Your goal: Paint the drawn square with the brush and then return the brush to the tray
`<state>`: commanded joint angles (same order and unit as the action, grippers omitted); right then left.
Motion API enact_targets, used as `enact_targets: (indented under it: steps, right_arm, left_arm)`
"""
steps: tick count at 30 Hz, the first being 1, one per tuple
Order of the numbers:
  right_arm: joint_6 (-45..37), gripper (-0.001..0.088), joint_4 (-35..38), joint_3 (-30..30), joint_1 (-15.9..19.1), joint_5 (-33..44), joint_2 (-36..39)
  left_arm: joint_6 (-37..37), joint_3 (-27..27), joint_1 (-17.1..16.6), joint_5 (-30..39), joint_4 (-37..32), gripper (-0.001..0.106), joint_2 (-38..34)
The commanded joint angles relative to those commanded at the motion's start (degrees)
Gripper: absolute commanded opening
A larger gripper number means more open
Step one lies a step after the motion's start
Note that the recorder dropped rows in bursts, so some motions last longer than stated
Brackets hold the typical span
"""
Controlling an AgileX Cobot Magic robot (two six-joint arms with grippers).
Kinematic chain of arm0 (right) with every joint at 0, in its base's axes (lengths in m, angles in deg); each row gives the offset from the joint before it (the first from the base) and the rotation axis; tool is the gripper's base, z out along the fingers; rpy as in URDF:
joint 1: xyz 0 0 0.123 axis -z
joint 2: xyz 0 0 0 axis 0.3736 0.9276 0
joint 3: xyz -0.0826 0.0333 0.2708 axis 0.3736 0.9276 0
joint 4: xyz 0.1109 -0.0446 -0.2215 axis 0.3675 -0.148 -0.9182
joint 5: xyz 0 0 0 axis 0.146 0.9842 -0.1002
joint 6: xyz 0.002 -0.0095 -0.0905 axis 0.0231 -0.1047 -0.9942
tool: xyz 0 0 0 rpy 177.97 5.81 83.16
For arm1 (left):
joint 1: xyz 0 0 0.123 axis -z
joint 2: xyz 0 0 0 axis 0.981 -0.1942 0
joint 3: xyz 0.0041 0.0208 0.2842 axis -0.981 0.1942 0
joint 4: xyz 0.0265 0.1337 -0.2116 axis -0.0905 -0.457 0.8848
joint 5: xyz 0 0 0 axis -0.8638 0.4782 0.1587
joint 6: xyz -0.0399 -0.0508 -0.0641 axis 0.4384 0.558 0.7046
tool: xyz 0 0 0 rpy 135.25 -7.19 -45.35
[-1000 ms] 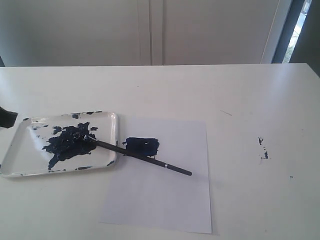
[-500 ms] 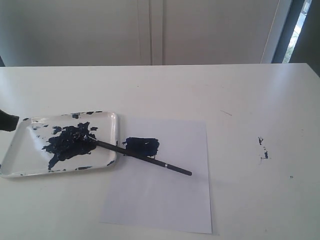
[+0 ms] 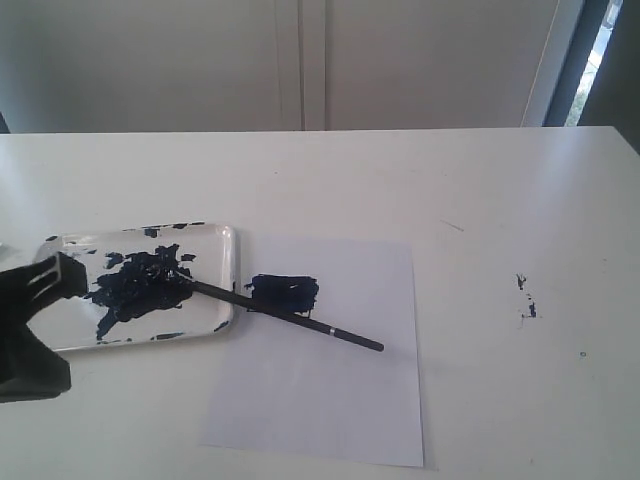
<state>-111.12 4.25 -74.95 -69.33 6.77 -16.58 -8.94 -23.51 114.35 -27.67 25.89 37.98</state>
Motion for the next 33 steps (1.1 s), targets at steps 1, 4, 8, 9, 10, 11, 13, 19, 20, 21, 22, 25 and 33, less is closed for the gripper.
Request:
enact_targets:
  steps: [1, 4, 8, 9, 10, 11, 13, 19, 20, 21, 22, 25, 33]
  right_arm:
    - [0.0, 0.0, 0.0, 0.0, 0.0, 0.0, 0.0]
    - [0.0, 0.0, 0.0, 0.0, 0.0, 0.0, 0.0]
    - [0.0, 0.0, 0.0, 0.0, 0.0, -0.14, 0.0]
    - [0.0, 0.0, 0.0, 0.0, 0.0, -0.14, 0.0]
    - [0.0, 0.0, 0.0, 0.0, 0.0, -0.14, 0.0]
    - [0.0, 0.0, 0.0, 0.0, 0.0, -0.14, 0.0]
    - [0.0, 0.0, 0.39, 0.13, 0.1, -0.14, -0.86]
    - [0.0, 0.0, 0.39, 5.1, 6.36, -5.0, -4.61]
    - [0.0, 0.0, 0.39, 6.16, 7.98, -5.34, -5.27]
    - [0.0, 0.0, 0.39, 7.53, 9.55, -5.73, -6.19]
    - [0.0, 0.0, 0.39, 8.99, 11.01, -5.74, -7.27]
    - [0.0, 0.0, 0.39, 13.64, 14.11, -5.74, -11.01]
    - [0.67, 0.0, 0.39, 28.55, 18.74, -5.74, -24.2]
  left_arm:
    - [0.0, 0.0, -0.11, 0.0, 0.0, 0.0, 0.84]
    - [0.0, 0.8, -0.67, -0.54, 2.24, 0.0, 3.55]
    - [0.0, 4.85, -3.19, -1.62, 6.6, 0.0, 6.64]
    - [0.0, 6.16, -3.58, -1.62, 6.46, 0.0, 7.48]
    - [-0.11, 7.26, -3.84, -1.62, 6.19, 0.0, 8.42]
    - [-0.34, 8.56, -4.36, -1.62, 6.19, 0.0, 9.42]
    - [-0.35, 10.73, -5.19, -1.62, 6.19, 0.0, 11.49]
    - [-0.35, 14.73, -9.24, -1.14, 6.6, 0.0, 17.99]
    - [-0.35, 14.89, -9.84, -1.14, 6.6, 0.0, 18.86]
    - [-0.35, 14.99, -10.6, -1.05, 6.6, 0.0, 19.78]
    - [-0.35, 15.1, -11.44, -1.05, 6.33, 0.0, 20.77]
    - [-0.35, 15.69, -14.21, -1.45, 6.33, 0.0, 23.97]
    - [-0.35, 17.87, -21.27, -1.43, 5.88, 0.0, 32.12]
